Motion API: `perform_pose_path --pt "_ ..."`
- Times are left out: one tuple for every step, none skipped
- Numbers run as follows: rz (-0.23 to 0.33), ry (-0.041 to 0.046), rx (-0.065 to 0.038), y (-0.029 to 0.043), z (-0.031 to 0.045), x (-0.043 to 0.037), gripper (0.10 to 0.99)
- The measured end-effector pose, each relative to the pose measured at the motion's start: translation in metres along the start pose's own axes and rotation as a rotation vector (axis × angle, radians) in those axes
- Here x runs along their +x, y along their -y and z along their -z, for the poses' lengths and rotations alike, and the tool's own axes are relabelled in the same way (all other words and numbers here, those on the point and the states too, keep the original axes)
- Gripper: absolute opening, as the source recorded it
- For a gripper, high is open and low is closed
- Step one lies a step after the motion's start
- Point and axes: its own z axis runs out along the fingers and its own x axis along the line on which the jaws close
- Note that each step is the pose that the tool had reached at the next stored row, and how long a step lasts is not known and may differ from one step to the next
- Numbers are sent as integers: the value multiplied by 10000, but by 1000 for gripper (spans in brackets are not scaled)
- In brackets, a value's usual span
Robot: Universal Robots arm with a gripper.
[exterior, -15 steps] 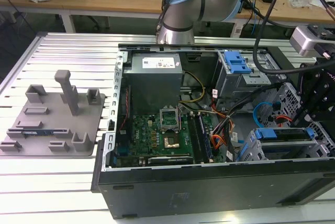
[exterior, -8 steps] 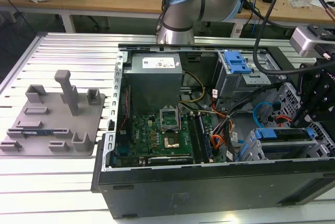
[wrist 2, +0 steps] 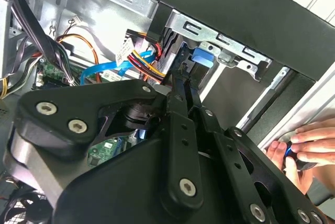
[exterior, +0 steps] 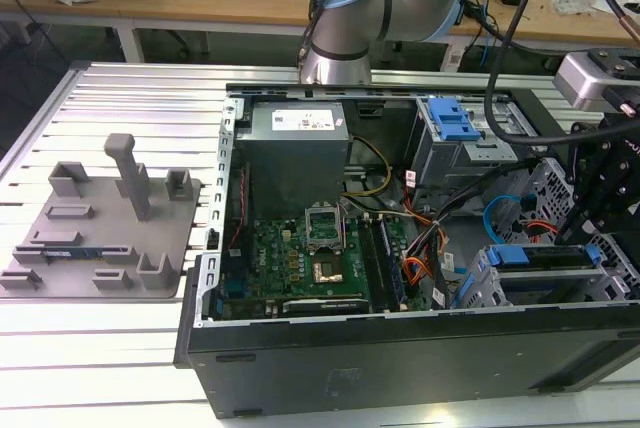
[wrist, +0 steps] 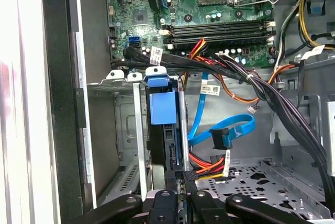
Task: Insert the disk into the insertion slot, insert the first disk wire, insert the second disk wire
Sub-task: 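Insert the first disk wire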
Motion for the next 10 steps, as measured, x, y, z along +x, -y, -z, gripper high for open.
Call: perform_pose_path --pt "0 -3 -1 0 0 0 165" --pt "0 -5 -1 0 0 0 165" --pt "0 -6 -1 0 -3 -1 165" --pt "0 -5 -1 0 -5 0 165" --pt "0 -6 -1 0 -6 0 165" --pt "-1 -6 -1 0 -9 0 165" --pt "-2 -6 0 0 -10 0 165" --pt "-4 -6 -1 0 -12 1 165" --pt "-9 -7 -1 0 -16 1 165" --pt "-16 -9 -1 0 -20 1 165"
